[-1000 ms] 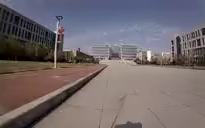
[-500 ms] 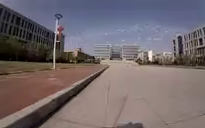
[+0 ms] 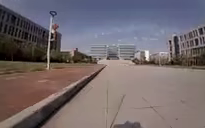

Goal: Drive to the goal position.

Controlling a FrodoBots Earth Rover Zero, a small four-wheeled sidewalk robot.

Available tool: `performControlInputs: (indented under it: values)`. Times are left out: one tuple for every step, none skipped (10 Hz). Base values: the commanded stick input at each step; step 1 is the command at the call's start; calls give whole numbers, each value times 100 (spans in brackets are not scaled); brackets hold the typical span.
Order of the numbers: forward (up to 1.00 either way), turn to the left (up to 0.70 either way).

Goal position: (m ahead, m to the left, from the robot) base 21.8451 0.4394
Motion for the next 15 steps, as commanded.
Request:
performControlInputs:
  values:
    - [70,1]
    - [70,1]
    - [70,1]
    - [70,1]
    - [70,1]
    - [70,-3]
    - [70,-32]
    - [70,-34]
    - [70,-34]
    - [70,-18]
    - [70,1]
    - [70,1]
    - [70,1]
    - [70,1]
    - [70,1]
